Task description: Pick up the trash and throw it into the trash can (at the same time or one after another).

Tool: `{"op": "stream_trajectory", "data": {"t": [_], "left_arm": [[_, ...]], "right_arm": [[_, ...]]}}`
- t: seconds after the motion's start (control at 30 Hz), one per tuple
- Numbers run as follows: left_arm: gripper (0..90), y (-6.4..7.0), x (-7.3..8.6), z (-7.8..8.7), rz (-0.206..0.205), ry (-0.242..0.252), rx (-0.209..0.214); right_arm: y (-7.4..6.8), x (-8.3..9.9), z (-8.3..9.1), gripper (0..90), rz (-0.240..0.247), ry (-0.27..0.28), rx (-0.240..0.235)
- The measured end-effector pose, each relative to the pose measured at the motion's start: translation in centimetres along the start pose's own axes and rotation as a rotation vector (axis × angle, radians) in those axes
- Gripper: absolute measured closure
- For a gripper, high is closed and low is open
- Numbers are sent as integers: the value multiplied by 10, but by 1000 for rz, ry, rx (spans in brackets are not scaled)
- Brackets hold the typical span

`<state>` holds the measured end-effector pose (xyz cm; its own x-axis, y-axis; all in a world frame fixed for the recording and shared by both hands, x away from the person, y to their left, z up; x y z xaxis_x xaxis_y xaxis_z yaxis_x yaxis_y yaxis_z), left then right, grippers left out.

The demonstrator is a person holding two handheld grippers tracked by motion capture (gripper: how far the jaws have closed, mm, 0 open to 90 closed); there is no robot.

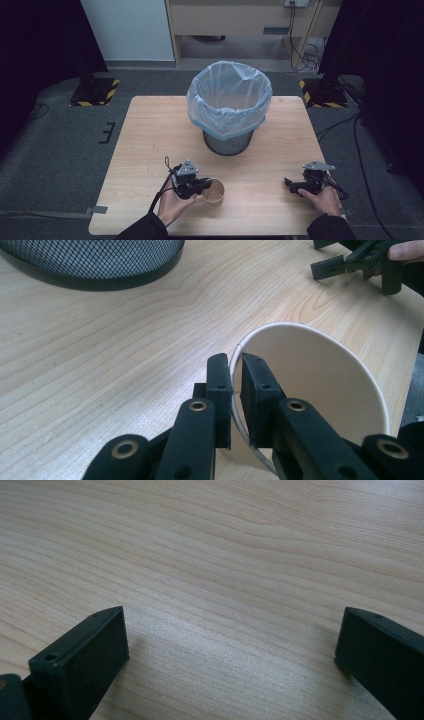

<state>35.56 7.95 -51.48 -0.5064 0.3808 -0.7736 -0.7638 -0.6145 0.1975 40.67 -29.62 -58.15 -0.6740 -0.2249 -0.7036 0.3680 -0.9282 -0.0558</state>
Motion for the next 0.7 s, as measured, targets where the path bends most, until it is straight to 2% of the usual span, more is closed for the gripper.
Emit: {"op": "stream_trajectory", "data": {"t": [0.3, 0.47, 0.5, 0.53, 0.67, 0.7], "left_arm": [[834, 3, -15, 16, -16, 83, 1], [834, -2, -26, 32, -12, 146, -20], [834, -5, -30, 38, -9, 174, -31], [834, -5, -30, 38, -9, 174, -31], [834, -11, -39, 52, -2, 224, -50], [835, -14, -44, 60, 1, 250, -61]], "right_arm": [[0, 0, 0, 8, 0, 0, 0], [0, 0, 0, 8, 0, 0, 0], [0, 0, 0, 8, 0, 0, 0], [0, 0, 0, 8, 0, 0, 0], [0, 0, 0, 8, 0, 0, 0], [0, 0, 0, 8, 0, 0, 0]]}}
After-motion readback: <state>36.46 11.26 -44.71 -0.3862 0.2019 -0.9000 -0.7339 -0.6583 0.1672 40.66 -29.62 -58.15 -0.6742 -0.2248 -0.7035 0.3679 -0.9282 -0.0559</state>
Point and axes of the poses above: each handheld gripper's, and its own axes: z roughly backward along the jaws, x roughly out of its underside, y roughly to its right, the point moved 6 cm from there along -z, roughly forward along the jaws, and after that the axes turned 4 degrees about -z, right-handed, at the moved point
